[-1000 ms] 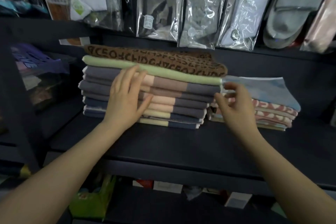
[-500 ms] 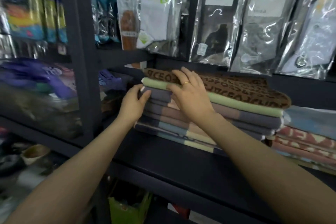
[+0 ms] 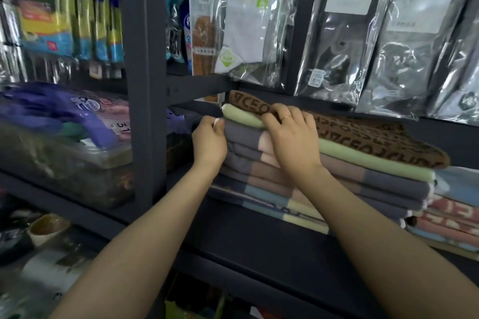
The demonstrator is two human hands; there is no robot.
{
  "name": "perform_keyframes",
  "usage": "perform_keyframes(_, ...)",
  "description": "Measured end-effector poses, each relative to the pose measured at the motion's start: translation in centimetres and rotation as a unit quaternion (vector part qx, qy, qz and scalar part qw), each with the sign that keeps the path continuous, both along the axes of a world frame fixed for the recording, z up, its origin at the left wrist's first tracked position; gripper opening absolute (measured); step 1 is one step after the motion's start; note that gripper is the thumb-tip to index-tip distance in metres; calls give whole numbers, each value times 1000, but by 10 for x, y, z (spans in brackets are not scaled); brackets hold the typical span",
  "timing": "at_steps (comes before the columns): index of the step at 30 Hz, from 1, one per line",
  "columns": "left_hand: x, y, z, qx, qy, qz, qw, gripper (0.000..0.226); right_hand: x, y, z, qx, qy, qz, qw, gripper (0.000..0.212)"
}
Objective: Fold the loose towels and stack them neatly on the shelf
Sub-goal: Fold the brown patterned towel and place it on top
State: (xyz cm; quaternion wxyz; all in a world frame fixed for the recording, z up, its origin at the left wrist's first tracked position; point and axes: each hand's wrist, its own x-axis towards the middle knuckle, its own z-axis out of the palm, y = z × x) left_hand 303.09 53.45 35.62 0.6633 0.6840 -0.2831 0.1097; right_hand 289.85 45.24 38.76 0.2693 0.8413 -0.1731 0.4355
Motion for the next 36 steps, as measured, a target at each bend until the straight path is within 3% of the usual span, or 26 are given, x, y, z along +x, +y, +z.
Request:
perform_keyframes(5, 7, -6, -15, -15, 77, 24, 997, 19, 3, 3, -11, -16, 11, 10, 1000, 19)
perform_keyframes(9, 1, 0, -17, 0, 92, 16, 996, 20, -8, 8, -27, 5, 69, 67, 995, 44)
perform_keyframes(12, -22, 8, -12, 23, -120, 39, 992, 36, -40, 3, -21, 49, 14, 104, 993, 43)
perform_keyframes(15, -54, 5, -12, 51, -367, 29, 928, 41, -85, -11, -28, 73, -69, 58, 993, 29)
perform_keyframes(19, -67, -19, 10, 104, -477, 5, 873, 31, -129, -32, -29, 186, -169, -15, 968, 35)
perform_keyframes(22, -60, -29, 29, 162, -520, 0, 838, 28, -141, -46, -19, 212, -137, -61, 966, 33)
perform_keyframes(26, -48, -20, 41, 195, -505, 19, 840, 31, -140, -47, -10, 164, -51, -49, 984, 27)
perform_keyframes(30, -44, -13, 32, 240, -460, 72, 852, 33, -140, -45, -8, 129, -48, -42, 990, 26)
perform_keyframes(34, -70, -15, 33, 229, -434, 61, 869, 37, -170, -60, -24, 266, -81, -38, 960, 54)
perform_keyframes(36, -97, -21, 36, 191, -474, -2, 860, 41, -193, -68, -34, 431, -121, 53, 893, 66)
